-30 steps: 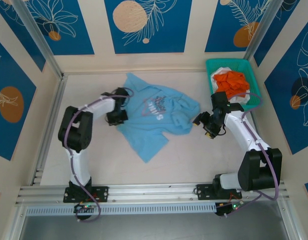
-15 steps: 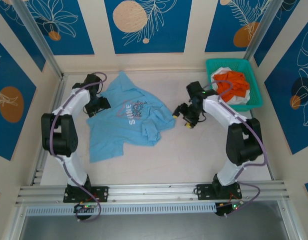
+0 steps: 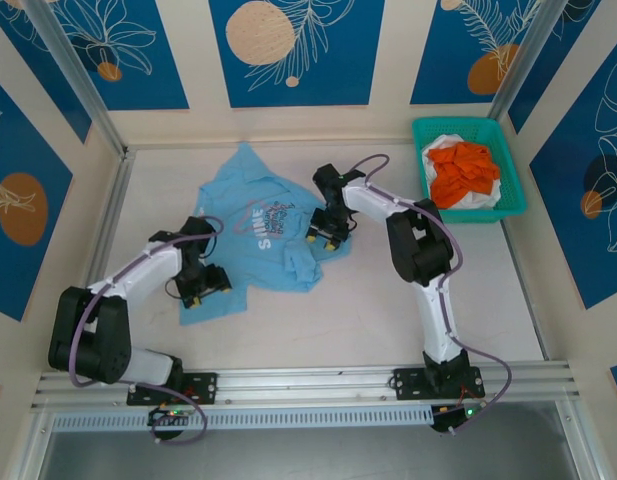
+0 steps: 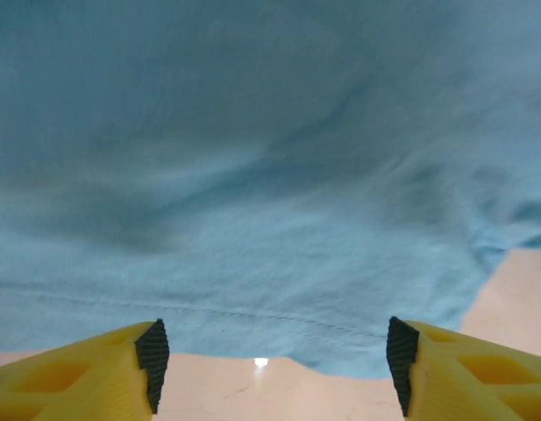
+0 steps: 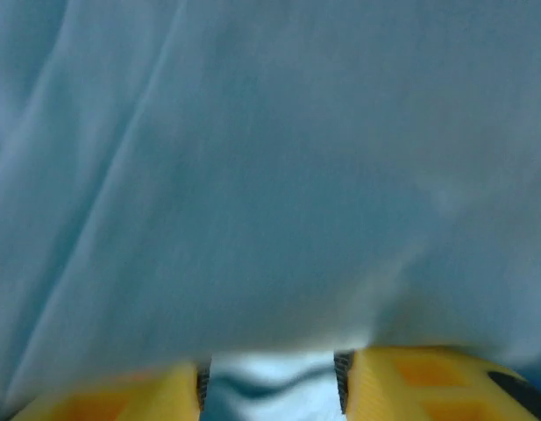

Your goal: Fold and stack the t-shirts

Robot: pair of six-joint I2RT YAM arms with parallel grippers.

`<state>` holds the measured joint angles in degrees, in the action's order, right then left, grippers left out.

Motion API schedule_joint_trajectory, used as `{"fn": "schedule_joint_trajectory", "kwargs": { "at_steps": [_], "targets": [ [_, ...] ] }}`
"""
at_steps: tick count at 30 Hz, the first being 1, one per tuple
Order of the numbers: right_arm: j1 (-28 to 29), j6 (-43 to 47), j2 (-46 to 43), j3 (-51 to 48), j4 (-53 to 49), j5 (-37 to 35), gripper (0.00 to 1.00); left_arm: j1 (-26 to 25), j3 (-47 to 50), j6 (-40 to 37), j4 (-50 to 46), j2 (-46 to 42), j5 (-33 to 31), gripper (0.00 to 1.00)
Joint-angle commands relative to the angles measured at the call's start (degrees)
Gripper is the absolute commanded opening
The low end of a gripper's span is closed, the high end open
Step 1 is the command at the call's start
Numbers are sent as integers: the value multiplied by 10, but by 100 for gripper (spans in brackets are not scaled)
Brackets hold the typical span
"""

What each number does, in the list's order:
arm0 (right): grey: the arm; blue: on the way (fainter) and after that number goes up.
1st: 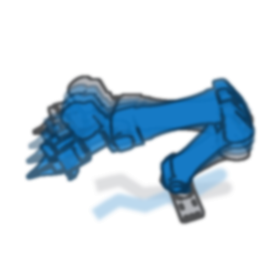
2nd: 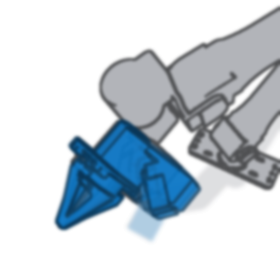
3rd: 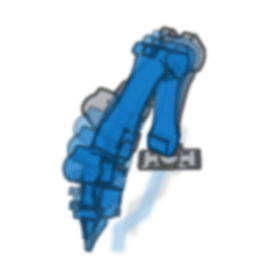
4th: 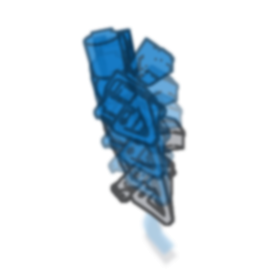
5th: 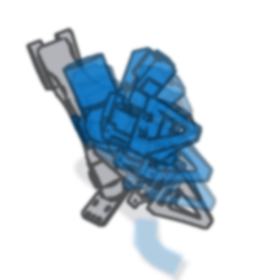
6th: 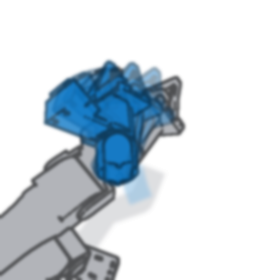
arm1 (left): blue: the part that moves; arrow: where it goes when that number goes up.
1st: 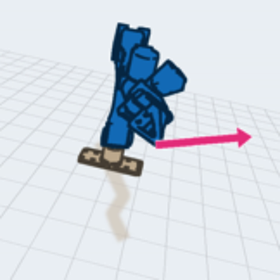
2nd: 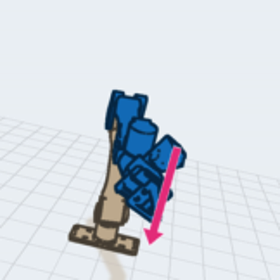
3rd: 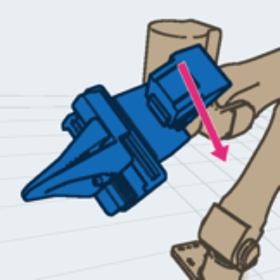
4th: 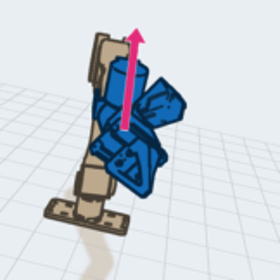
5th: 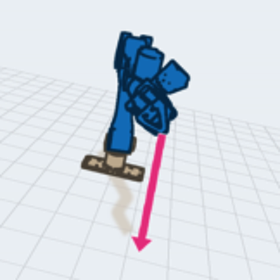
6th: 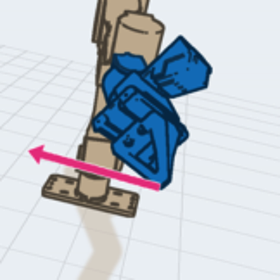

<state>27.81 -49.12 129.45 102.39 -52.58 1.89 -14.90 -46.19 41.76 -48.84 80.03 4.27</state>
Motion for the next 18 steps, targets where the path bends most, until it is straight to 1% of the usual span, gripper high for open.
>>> {"fn": "schedule_joint_trajectory", "kwargs": {
  "at_steps": [1, 4, 6, 11, 14, 18],
  "targets": [
    [-23, 22, 39, 65, -59, -51, 40, -2, 42, 53, 26, -7, -12, 66],
    [-46, 34, 52, 87, -58, -53, 42, -2, 56, 71, 38, 16, -38, 67],
    [-62, 43, 58, 106, -72, -71, 46, -1, 55, 80, 46, 34, -45, 66],
    [-109, 64, 79, 139, -88, -93, 52, 7, 30, 83, 53, 77, -73, 67],
    [-140, 79, 91, 159, -80, -86, 54, 16, 17, 73, 53, 101, -77, 67],
    [-167, 106, 125, 247, -101, -76, 59, 24, -16, 60, 43, 131, -74, 67]
  ]
}}
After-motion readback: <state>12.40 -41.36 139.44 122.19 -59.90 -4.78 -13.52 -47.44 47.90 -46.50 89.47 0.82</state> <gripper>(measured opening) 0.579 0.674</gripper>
